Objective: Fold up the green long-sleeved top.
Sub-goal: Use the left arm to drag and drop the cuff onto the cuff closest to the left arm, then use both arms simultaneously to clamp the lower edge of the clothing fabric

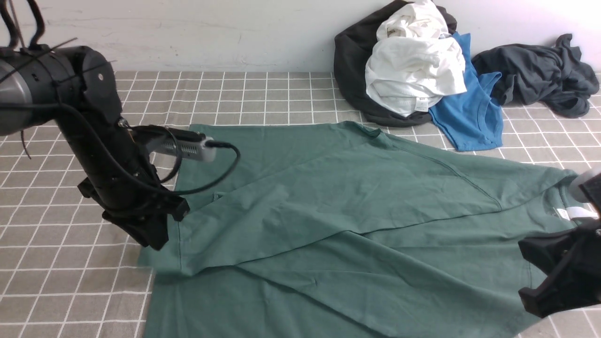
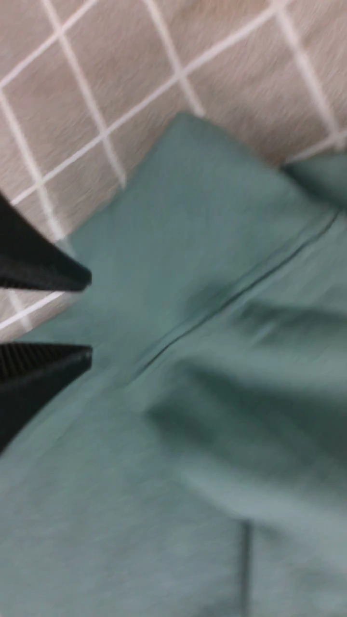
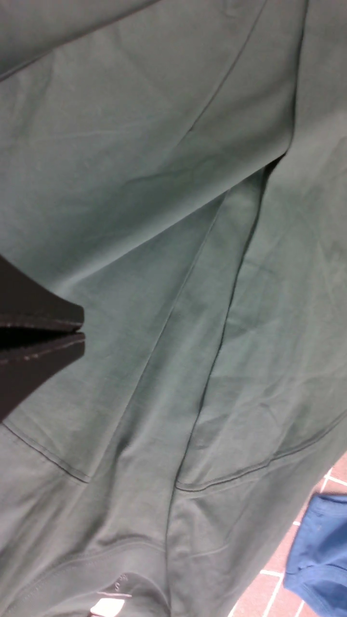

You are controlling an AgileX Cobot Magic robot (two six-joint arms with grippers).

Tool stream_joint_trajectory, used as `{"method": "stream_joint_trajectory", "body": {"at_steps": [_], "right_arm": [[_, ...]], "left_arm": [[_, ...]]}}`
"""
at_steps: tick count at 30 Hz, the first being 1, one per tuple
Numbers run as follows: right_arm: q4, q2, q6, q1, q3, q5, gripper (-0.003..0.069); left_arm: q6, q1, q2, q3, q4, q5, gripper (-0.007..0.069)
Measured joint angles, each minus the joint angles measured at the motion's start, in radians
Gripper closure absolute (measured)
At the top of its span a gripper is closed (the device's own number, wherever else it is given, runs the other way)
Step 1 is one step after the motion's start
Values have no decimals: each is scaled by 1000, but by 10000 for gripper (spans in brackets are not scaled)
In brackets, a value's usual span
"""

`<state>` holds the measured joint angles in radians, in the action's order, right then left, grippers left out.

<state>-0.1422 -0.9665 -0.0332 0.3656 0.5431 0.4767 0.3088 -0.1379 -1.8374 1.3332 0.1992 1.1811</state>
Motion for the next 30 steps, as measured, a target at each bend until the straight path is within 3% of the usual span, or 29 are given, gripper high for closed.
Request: {"method": "stream_joint_trajectory", "body": {"at_steps": [4,6,9,14,20,22,25,27,30], "right_arm": [[21,0,0,0,0,36,669],[31,0,0,0,0,46,669],[54,0,0,0,0,48,669],[92,0,-19,0,0,50,669],[178,0,-83,0,0,50,669],[207,0,-124,0,0,50,669],[219,0,-153,0,0,50,669],[225,0,-172,0,0,50,669],[226,1,-194,2,1,53,669]], "left_arm": [[-46,-56,56,-49,-14,16,265],[-47,-109,100,-112,-22,16,211],[-19,-199,164,-230,-34,16,187],[120,-451,278,-520,-159,-66,177],[155,-568,284,-668,-346,-249,177],[157,-574,268,-692,-373,-339,186],[165,-577,264,-696,-374,-344,235],[168,-577,263,-696,-369,-345,312],[135,-577,269,-694,-382,-367,530]]}}
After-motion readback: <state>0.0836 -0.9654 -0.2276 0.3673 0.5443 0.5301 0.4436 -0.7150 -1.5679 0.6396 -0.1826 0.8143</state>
